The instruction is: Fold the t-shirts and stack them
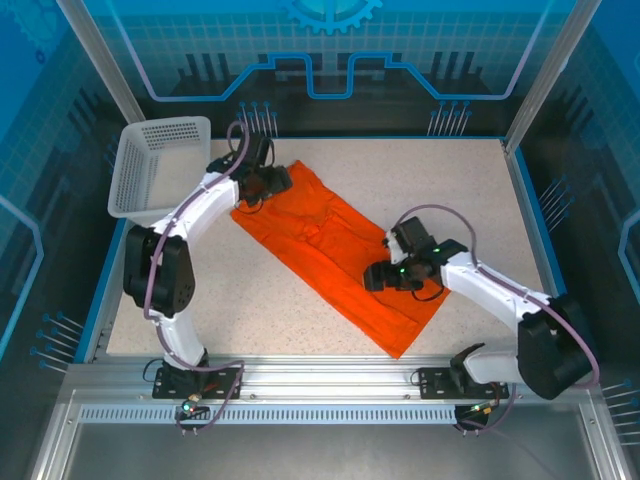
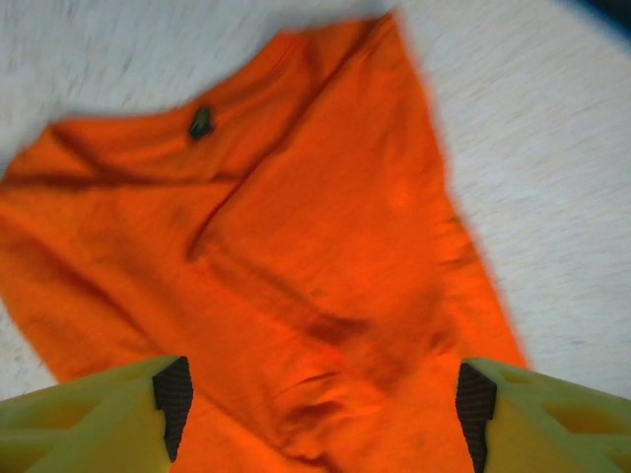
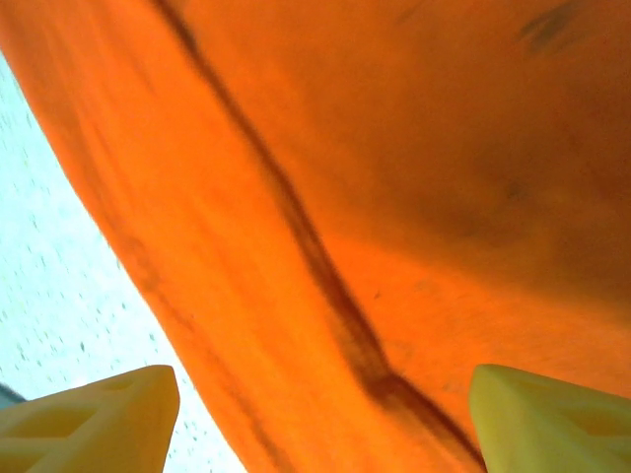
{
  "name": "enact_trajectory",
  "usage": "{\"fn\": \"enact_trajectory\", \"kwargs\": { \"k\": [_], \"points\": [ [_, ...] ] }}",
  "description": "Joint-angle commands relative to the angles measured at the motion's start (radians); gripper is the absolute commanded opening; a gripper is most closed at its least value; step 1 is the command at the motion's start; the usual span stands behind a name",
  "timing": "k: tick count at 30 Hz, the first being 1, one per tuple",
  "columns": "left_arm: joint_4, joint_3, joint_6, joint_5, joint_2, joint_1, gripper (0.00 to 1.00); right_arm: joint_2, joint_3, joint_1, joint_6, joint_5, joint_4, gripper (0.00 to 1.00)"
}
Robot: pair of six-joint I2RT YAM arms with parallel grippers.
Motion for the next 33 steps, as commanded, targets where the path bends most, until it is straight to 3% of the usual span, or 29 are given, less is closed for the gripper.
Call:
{"fn": "enact_trajectory", "kwargs": {
  "k": [1, 10, 20, 29, 33],
  "points": [
    [0.002, -0.038, -0.023, -0.010, 0.090, -0.002, 0.73, 0.048, 0.002, 0.091, -0.020, -0.011, -0.041, 0.78],
    [-0.099, 0.210, 0.036, 0.014, 0.395, -0.004, 0.68, 0.226, 0.027, 0.275, 0.138, 0.106, 0.026, 0.76],
    [-0.232, 0.557, 0.130, 0.101, 0.655, -0.010, 0.69, 0.405, 0.052, 0.377, 0.413, 0.024, 0.198, 0.75],
    [-0.182, 0.866, 0.171, 0.279, 0.826, -0.037, 0.70, 0.598, 0.250, 0.459, 0.663, -0.001, 0.264, 0.75],
    [-0.174, 0.983, 0.177, 0.307, 0.884, -0.041, 0.71, 0.686, 0.363, 0.479, 0.707, 0.007, 0.218, 0.75]
  ]
}}
